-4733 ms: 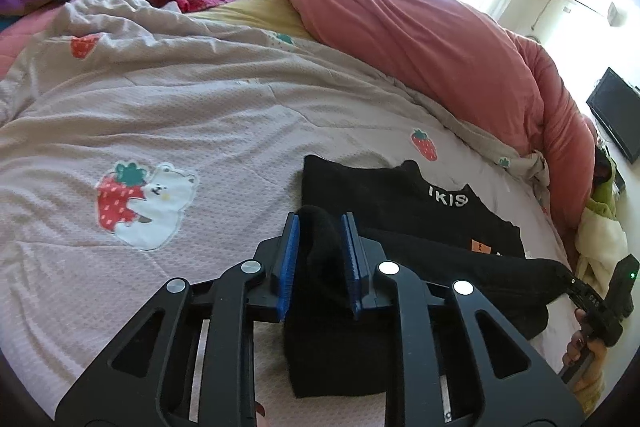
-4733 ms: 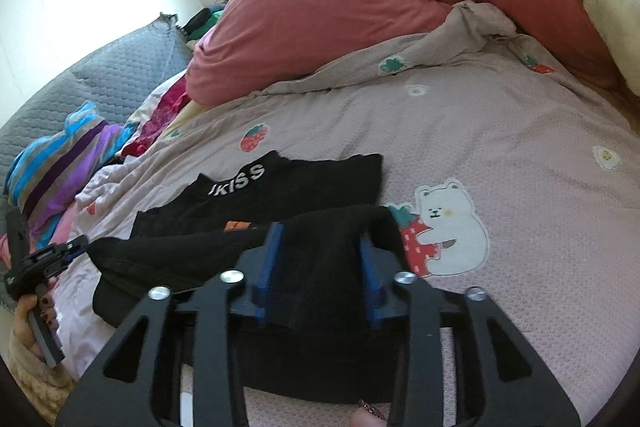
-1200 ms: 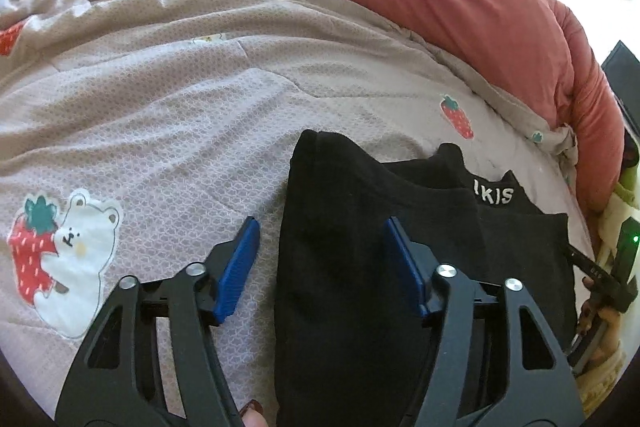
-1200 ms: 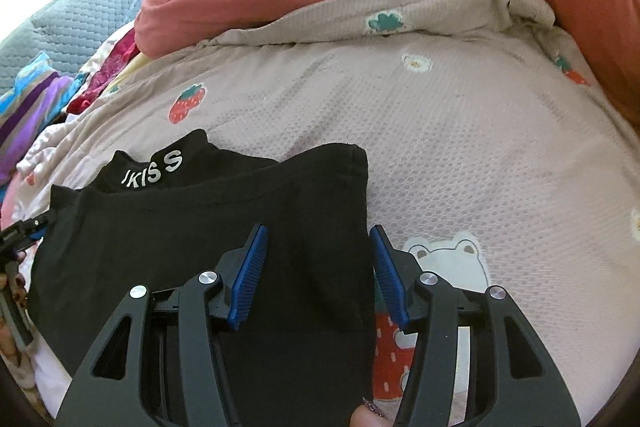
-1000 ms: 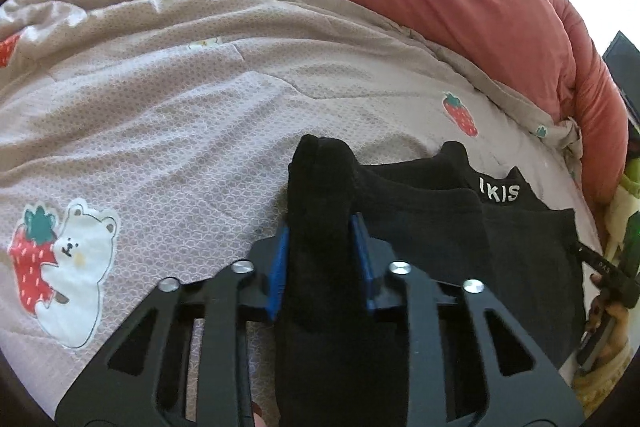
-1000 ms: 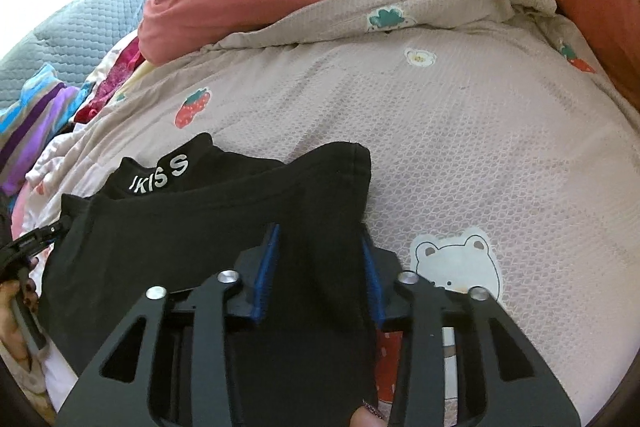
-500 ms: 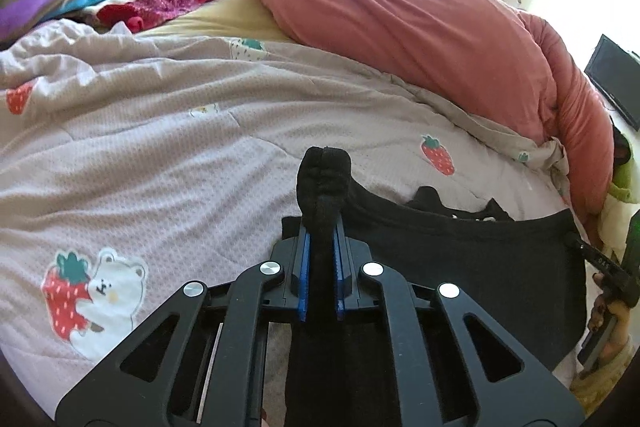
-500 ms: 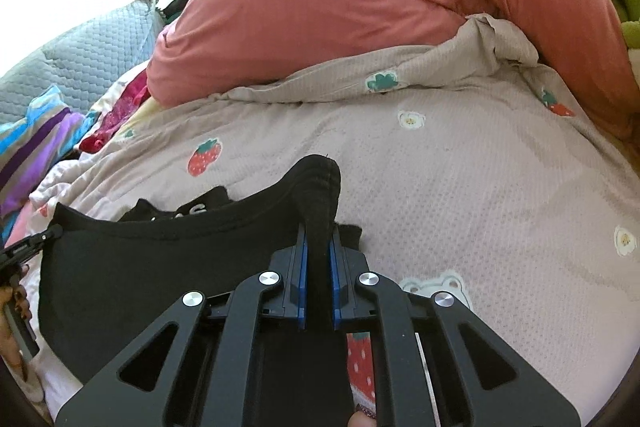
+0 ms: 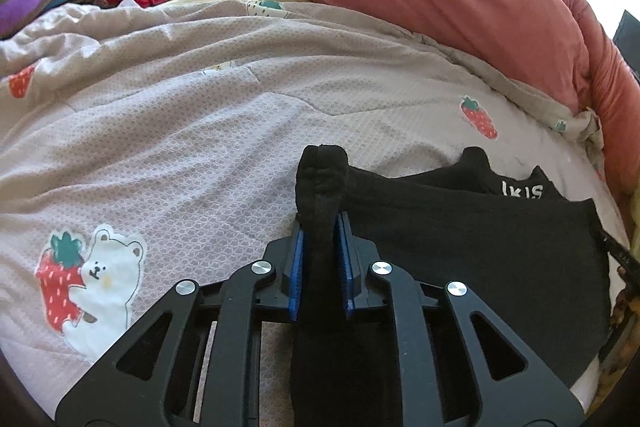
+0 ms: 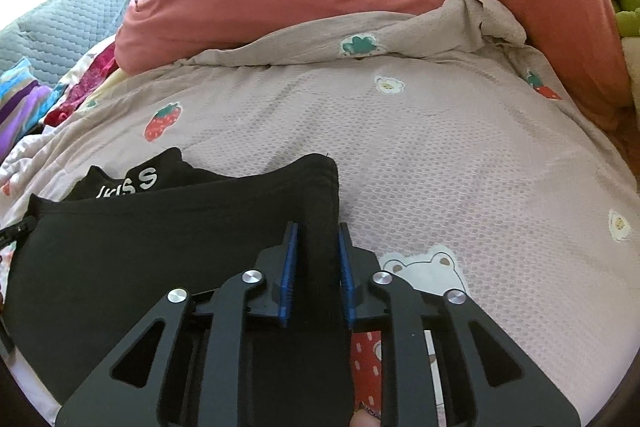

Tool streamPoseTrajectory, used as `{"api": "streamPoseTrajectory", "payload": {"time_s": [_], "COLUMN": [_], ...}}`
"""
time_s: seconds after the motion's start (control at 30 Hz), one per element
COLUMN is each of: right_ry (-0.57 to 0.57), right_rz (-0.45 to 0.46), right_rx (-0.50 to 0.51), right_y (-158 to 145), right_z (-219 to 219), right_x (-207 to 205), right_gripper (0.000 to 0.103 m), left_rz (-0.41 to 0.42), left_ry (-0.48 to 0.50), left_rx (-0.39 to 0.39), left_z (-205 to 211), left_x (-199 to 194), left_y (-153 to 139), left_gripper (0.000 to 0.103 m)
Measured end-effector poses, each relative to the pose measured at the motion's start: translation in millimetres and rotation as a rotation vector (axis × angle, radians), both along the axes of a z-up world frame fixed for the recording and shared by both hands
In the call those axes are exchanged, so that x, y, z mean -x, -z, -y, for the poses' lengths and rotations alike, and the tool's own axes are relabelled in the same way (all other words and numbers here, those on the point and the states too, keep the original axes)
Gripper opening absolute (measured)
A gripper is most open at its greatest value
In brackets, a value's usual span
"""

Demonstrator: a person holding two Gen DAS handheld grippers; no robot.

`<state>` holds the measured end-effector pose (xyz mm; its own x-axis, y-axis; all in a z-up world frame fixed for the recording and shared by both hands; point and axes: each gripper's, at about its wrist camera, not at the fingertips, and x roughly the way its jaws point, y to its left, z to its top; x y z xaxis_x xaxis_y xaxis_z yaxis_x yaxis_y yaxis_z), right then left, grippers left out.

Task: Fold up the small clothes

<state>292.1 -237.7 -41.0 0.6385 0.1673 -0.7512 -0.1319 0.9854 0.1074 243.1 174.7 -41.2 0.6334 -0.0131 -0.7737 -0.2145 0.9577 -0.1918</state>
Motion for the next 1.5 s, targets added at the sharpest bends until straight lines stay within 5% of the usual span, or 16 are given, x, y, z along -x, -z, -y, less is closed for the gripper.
{"api": "streamPoseTrajectory", "payload": {"time_s": [0.57, 0.97, 1.2, 1.5], "right_ry": [0.004, -0.072, -0.125, -0.232], "right_rz": [0.014, 0.104, 0.118, 0.087], "right_rx": [0.04, 0.049, 0.038, 0.075], "right_y": [-12, -45, -53, -42], "right_z": [3, -11, -20, -56], "right_x": [24, 71, 95, 113], "right_gripper": [0.039, 0.05, 0.052, 0.052], "left_rz": [-0.01, 0.082, 0.136, 0.034], "left_ry": [0.012, 0.007, 0.006, 0.091], "left_rx": [-0.079, -0.104, -0.043, -0.061], "left_z": [15, 29, 42, 84], "left_x": [18, 51, 78, 84], "left_y": [-11, -45, -57, -30], "left_gripper": [0.017, 0.039, 0.047, 0.052]}}
